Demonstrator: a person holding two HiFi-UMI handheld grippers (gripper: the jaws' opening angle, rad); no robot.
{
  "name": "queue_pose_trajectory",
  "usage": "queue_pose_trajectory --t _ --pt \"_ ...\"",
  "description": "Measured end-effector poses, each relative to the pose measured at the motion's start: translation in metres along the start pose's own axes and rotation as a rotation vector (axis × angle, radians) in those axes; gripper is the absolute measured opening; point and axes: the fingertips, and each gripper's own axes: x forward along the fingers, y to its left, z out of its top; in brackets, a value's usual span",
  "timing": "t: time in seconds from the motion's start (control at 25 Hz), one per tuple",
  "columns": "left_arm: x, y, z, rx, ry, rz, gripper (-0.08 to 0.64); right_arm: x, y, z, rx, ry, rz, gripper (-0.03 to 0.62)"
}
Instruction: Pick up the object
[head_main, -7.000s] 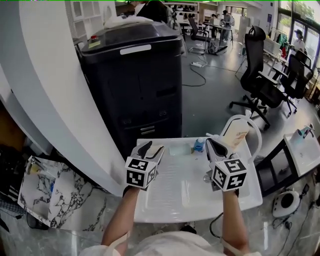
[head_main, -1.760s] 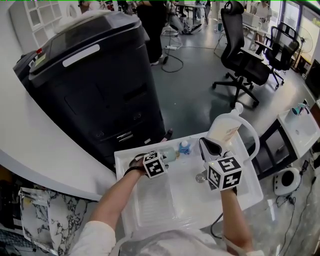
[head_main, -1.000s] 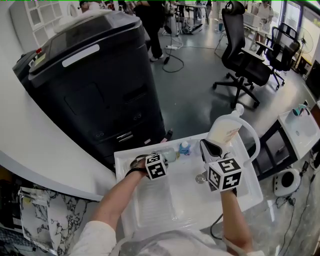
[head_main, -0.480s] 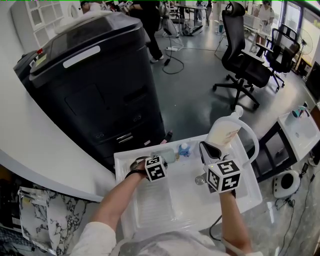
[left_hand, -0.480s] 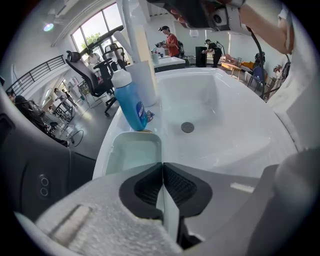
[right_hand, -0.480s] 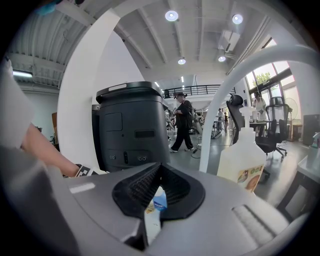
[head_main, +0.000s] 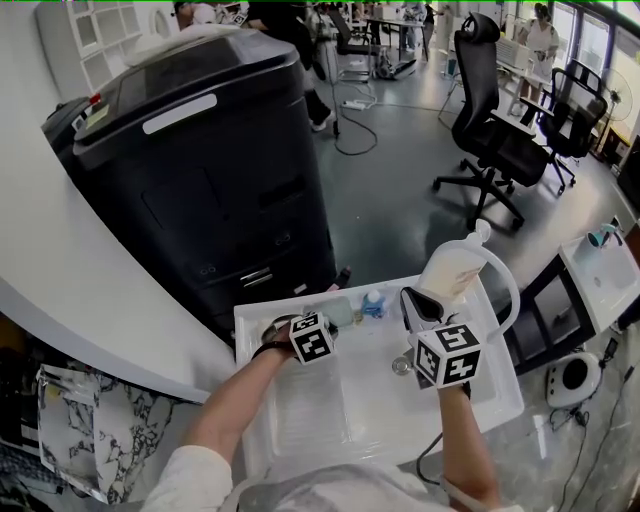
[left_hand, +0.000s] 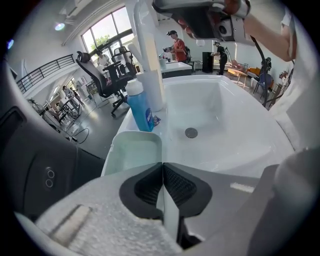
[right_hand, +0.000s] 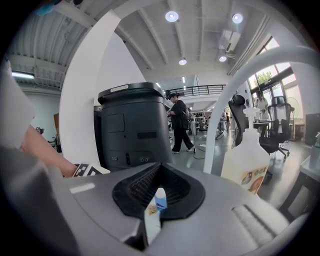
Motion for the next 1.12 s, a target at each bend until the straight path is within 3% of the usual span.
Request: queue_pose_trajectory --t 0.4,1.12 --pt "-0.031 0.01 0.011 -0.075 -0.072 0.077 0.011 0.002 0.011 0.01 -0.014 -0.021 0.046 0.0" --pt "-0.117 0.032 0.028 -0.251 -0.247 0.299 0.009 -0.001 0.029 0.029 -0.012 -0.063 0.118 0.0"
